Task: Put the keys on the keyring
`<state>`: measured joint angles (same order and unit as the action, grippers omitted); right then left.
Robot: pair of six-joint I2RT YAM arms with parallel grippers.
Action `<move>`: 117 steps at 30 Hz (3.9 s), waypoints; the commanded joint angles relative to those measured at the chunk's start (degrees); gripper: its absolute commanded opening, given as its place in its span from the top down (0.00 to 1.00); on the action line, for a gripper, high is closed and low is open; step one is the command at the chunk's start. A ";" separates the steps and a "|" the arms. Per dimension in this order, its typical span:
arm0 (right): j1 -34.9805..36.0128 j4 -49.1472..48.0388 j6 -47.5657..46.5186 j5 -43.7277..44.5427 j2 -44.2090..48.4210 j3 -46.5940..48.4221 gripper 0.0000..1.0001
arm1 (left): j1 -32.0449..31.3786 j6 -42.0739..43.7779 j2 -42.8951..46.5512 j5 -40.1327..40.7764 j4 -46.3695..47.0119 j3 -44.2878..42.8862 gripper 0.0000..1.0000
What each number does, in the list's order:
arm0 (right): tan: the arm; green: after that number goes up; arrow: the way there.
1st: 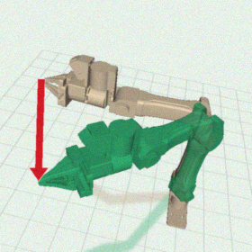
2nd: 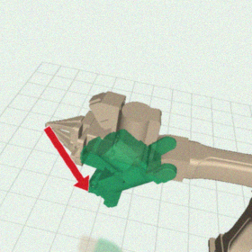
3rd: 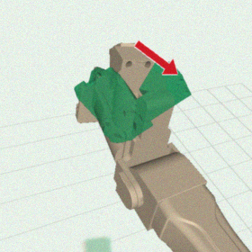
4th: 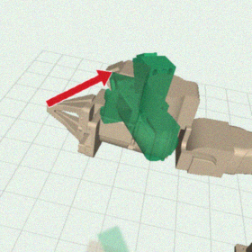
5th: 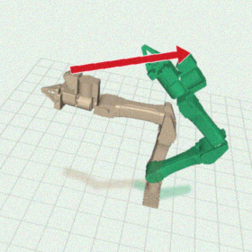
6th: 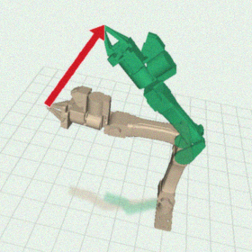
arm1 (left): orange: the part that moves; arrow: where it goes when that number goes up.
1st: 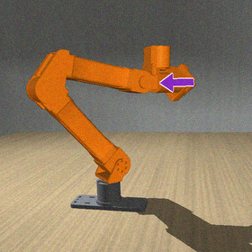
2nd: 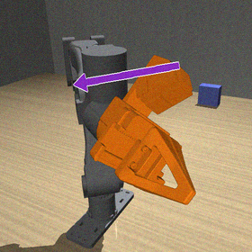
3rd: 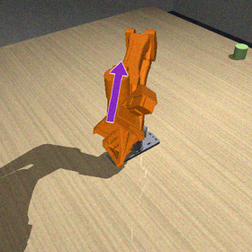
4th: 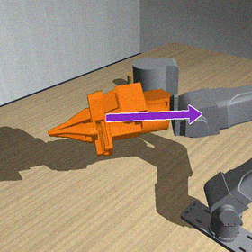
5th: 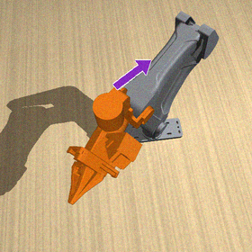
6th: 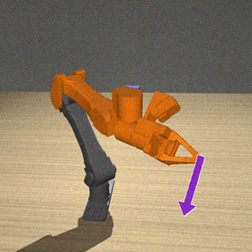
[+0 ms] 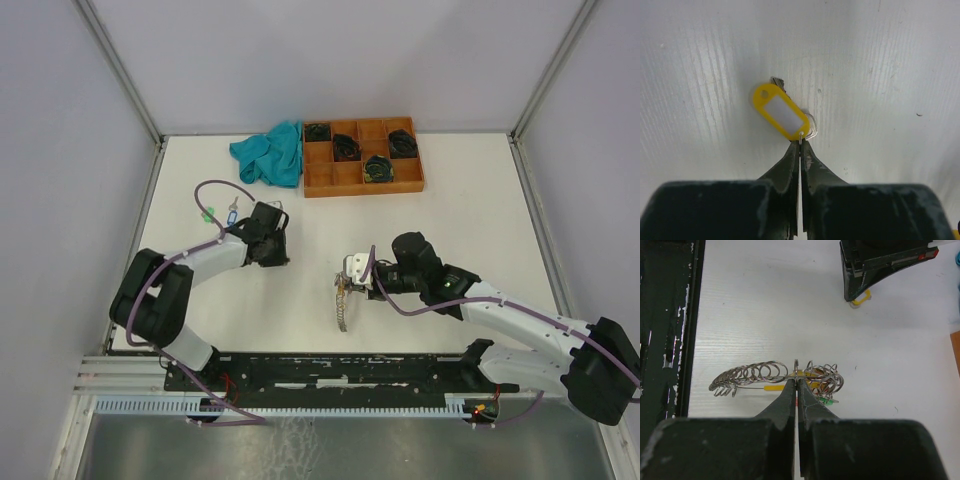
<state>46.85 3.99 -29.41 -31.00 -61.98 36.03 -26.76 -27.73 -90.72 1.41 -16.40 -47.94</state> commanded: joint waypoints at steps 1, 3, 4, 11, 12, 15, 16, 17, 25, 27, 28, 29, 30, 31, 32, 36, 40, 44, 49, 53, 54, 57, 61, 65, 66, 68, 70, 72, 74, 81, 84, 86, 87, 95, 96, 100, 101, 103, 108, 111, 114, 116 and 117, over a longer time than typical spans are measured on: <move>0.35 -2.13 -0.63 -1.34 1.28 3.17 0.99 | -0.30 1.13 5.13 -0.43 3.30 1.12 0.97; 0.36 -2.13 -0.65 -1.31 1.29 3.17 0.99 | -0.30 3.90 7.25 -0.88 5.18 2.18 0.97; 0.35 -2.14 -0.61 -1.29 1.45 3.19 0.99 | -0.26 5.36 8.90 -1.04 5.97 2.62 0.97; 0.42 -3.35 0.39 -0.96 2.37 2.61 0.99 | -0.23 15.81 18.19 -4.29 16.68 7.19 0.97; 0.42 -3.91 0.96 -0.79 2.35 2.58 0.99 | -0.25 16.97 19.69 -5.83 19.33 8.42 0.97; 0.43 -4.37 2.83 -0.07 1.77 3.18 0.99 | -0.29 21.22 23.47 -11.31 27.91 12.20 0.97; 0.48 -3.75 3.05 0.20 1.34 3.73 0.99 | -0.26 23.12 24.48 -13.60 30.73 13.31 0.97; 0.52 -2.51 3.04 0.70 0.83 4.45 0.99 | -0.29 25.70 25.48 -15.83 33.56 14.59 0.97; 0.55 7.55 0.04 6.45 0.64 9.79 0.99 | -0.31 42.33 31.20 -31.50 59.12 28.96 0.97; 0.52 9.14 -0.38 6.95 1.07 10.46 0.99 | -0.30 46.02 31.68 -34.74 60.26 30.12 0.97; 0.54 9.54 -0.54 7.22 1.18 10.61 0.99 | -0.28 47.28 31.73 -36.24 60.86 30.44 0.97; 0.54 9.81 -0.53 7.41 1.28 10.68 0.99 | -0.27 48.21 31.74 -38.04 61.61 30.78 0.97; 0.59 10.03 -0.62 7.44 1.32 10.68 0.99 | -0.30 49.12 31.56 -39.91 62.59 31.19 0.97; 0.60 10.13 -0.79 7.34 1.33 10.72 0.99 | -0.31 50.15 31.38 -41.79 63.44 31.50 0.97; 0.58 10.22 -1.09 7.16 1.35 10.70 0.99 | -0.38 50.90 31.19 -43.54 64.06 31.66 0.97; 0.56 10.14 -1.61 7.92 1.00 11.09 0.99 | -0.78 52.03 30.26 -47.11 64.21 30.62 0.97; 0.57 11.58 -2.52 8.26 0.09 11.97 0.99 | -2.71 54.78 31.66 -46.06 63.87 31.56 0.97; 0.52 13.28 -7.86 7.19 -0.48 12.53 0.99 | -6.02 61.42 33.70 -43.88 57.73 30.92 0.97; 0.60 12.82 -13.97 5.82 -0.55 12.67 0.99 | -8.37 65.39 35.08 -41.12 54.37 30.33 0.97; 0.93 10.14 -16.85 6.44 -0.39 11.55 0.99 | -9.62 66.31 36.43 -40.74 54.37 31.06 0.97; 1.23 9.14 -17.42 6.96 -0.41 11.26 0.99 | -9.82 65.99 35.90 -41.16 54.67 31.02 0.97; 2.08 8.00 -18.54 7.49 -1.27 11.19 0.99 | -9.97 64.12 33.70 -42.98 56.21 31.04 0.97; 2.58 7.84 -18.71 10.94 -2.54 11.68 0.99 | -9.99 63.07 31.96 -44.08 56.47 30.86 0.97; 3.10 6.76 -18.35 10.89 -2.89 10.97 0.99 | -10.26 62.45 31.44 -44.78 56.48 30.38 0.97; 3.27 6.02 -18.24 11.29 -2.90 10.65 0.99 | -10.38 62.44 31.40 -44.82 56.48 30.38 0.97; 3.50 4.55 -18.31 12.06 -2.97 10.03 0.99 | -10.56 62.44 31.33 -44.90 56.57 30.37 0.97; 3.61 3.32 -18.43 12.28 -3.23 9.57 0.99 | -10.63 62.50 31.17 -44.96 56.59 30.29 0.97; 4.01 2.38 -18.68 12.28 -3.50 9.21 0.99 | -10.73 62.51 31.05 -45.33 56.64 30.20 0.97; 4.33 2.09 -19.37 12.40 -3.95 8.98 0.99 | -10.94 62.67 31.04 -45.41 56.68 30.15 0.97; 5.26 3.48 -21.32 12.69 -4.45 9.13 0.99 | -11.23 62.77 31.47 -45.19 56.65 30.10 0.97; 5.52 4.37 -21.74 12.87 -4.84 9.57 0.99 | -11.28 62.79 31.31 -45.17 56.66 30.04 0.97; 5.77 4.48 -21.87 13.33 -5.00 9.56 0.99 | -11.31 62.75 31.22 -45.31 56.63 30.02 0.97; 5.91 4.58 -21.98 13.60 -5.14 9.66 0.99 | -11.32 62.71 31.22 -45.44 56.65 29.98 0.97; 6.44 5.24 -22.35 14.54 -5.52 10.12 0.99 | -11.38 62.67 30.48 -45.36 56.59 29.63 0.97; 6.60 5.16 -22.36 14.63 -5.52 10.12 0.99 | -11.38 62.60 30.47 -45.36 56.64 29.58 0.97; 6.81 4.94 -22.36 14.90 -5.61 10.22 0.99 | -11.38 62.53 30.49 -45.38 56.57 29.58 0.97; 6.90 4.94 -22.36 14.92 -5.61 10.18 0.99 | -11.47 62.53 30.44 -45.41 56.57 29.57 0.97; 7.07 4.96 -22.28 15.06 -5.70 10.15 0.99 | -11.45 62.53 30.32 -45.44 56.59 29.50 0.97; 7.34 4.83 -21.93 15.79 -5.96 10.28 0.99 | -11.52 62.36 30.34 -45.64 56.57 29.44 0.97; 7.38 4.71 -21.70 15.80 -6.02 10.35 0.99 | -11.47 62.35 30.43 -45.53 56.57 29.40 0.97; 7.63 4.54 -21.51 16.11 -6.18 10.37 0.99 | -11.47 62.28 30.51 -45.62 56.57 29.40 0.97; 7.68 4.44 -21.48 16.31 -6.22 10.33 0.99 | -11.49 62.29 30.55 -45.72 56.51 29.40 0.97; 7.65 4.38 -21.43 16.32 -6.23 10.30 0.99 | -11.53 62.27 30.46 -45.71 56.44 29.33 0.97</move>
<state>54.06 11.60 -50.87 -15.33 -68.36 44.75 -38.02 34.89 -60.36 -42.65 37.43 -16.53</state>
